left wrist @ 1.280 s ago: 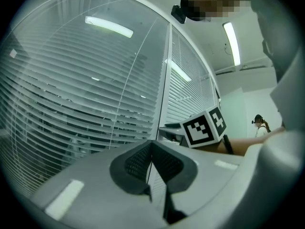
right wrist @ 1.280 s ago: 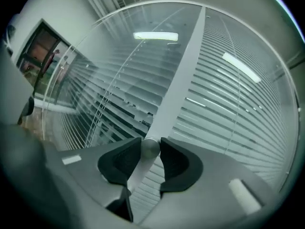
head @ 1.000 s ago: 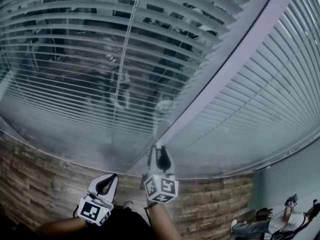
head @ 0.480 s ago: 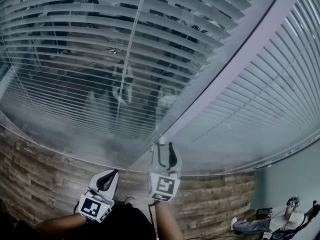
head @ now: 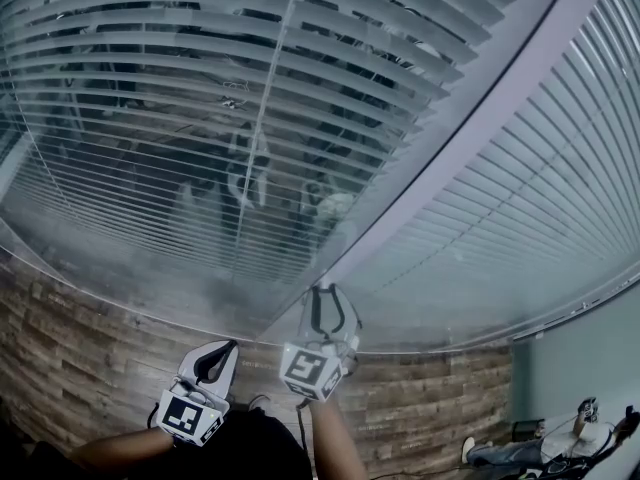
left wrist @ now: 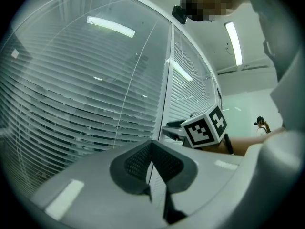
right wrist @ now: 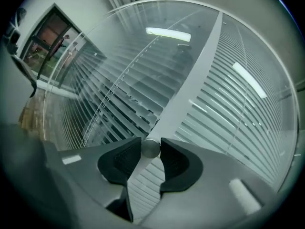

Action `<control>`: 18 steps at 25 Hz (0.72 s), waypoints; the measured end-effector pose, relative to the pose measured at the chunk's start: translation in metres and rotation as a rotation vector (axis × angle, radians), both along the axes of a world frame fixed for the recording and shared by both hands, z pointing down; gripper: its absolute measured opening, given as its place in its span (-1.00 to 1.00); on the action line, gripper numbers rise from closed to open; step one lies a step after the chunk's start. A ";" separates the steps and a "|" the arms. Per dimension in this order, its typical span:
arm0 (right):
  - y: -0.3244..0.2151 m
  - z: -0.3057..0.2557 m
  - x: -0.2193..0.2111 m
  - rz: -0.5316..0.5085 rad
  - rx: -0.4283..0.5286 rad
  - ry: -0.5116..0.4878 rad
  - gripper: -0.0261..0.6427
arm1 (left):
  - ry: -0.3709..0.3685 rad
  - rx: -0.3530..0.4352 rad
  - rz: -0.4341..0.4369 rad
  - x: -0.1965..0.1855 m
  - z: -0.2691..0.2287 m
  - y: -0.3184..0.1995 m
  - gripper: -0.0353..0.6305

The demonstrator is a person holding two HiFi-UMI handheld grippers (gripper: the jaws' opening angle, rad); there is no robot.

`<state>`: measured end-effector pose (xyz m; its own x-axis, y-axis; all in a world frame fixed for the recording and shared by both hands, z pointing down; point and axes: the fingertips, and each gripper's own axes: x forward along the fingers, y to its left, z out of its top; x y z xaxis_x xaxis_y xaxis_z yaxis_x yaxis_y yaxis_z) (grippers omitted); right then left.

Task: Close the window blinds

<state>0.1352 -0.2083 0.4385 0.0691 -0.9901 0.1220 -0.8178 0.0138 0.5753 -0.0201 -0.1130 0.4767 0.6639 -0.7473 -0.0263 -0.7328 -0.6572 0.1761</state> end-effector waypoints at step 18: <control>0.005 0.004 0.011 -0.034 0.028 -0.394 -0.39 | -0.010 -0.011 0.001 -0.001 0.004 -0.002 -0.89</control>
